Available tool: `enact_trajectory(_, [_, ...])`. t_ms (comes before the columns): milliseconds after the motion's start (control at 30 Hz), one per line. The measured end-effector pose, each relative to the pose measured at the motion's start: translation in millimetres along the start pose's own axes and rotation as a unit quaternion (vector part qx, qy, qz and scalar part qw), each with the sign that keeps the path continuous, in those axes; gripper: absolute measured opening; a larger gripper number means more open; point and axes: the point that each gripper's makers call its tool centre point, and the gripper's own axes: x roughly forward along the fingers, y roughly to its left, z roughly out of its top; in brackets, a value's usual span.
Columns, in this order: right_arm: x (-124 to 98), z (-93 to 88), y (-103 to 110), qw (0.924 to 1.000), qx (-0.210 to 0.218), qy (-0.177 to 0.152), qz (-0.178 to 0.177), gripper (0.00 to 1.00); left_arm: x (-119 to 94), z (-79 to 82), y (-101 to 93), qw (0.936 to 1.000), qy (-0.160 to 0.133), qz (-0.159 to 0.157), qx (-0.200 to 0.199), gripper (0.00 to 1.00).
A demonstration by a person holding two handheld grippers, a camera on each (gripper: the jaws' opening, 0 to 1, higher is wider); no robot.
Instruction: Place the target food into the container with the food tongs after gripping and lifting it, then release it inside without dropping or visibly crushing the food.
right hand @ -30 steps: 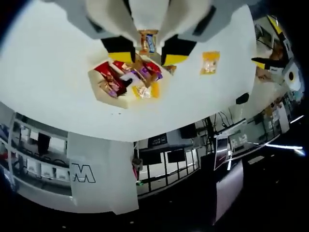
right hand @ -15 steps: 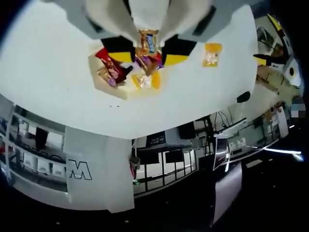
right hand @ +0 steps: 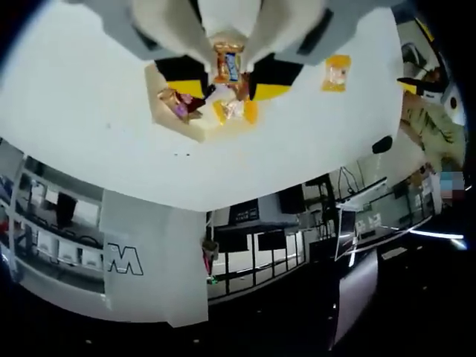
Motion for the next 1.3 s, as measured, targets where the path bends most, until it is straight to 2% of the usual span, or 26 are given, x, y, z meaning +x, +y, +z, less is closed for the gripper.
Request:
enact_trajectory(233, [7,12.7,-10,1.0000,0.001,-0.005,-0.007,0.17,0,0.4,5.7,1.0000,0.001,0.006,-0.002,0.96])
enact_trajectory(300, [8,22.0,-14,0.9995,-0.002,-0.029,-0.012,0.20,-1,0.8,8.1,1.0000,0.001,0.008,-0.004,0.96])
enact_trajectory(433, [9,27.7,-18,0.9989,0.019,-0.042,-0.010,0.22,-1,0.1,10.9,0.9999,0.002,0.011,-0.005,0.96])
enact_trajectory(867, [-3,5.2,0,0.9991,0.007,-0.040,-0.009,0.23,1,-4.1,7.0,0.9999,0.009,0.005,-0.003,0.96])
enact_trajectory(1033, [-9,1.4,20,0.9987,0.005,-0.051,-0.006,0.24,5,-7.2,0.6,0.9999,0.010,-0.003,-0.005,0.96])
enact_trajectory(1100, [-6,0.7,22,0.9986,0.000,-0.052,-0.001,0.24,7,-11.4,-2.7,0.9998,0.020,-0.007,0.004,0.96])
enact_trajectory(1200, [-6,-3.3,29,0.9986,-0.019,-0.050,-0.003,0.24,6,-8.9,-4.4,0.9999,0.014,-0.009,0.000,0.96])
enact_trajectory(1300, [-6,-5.9,37,0.9986,-0.010,-0.052,0.010,0.24,5,-8.5,-7.1,0.9998,0.015,-0.011,0.005,0.96])
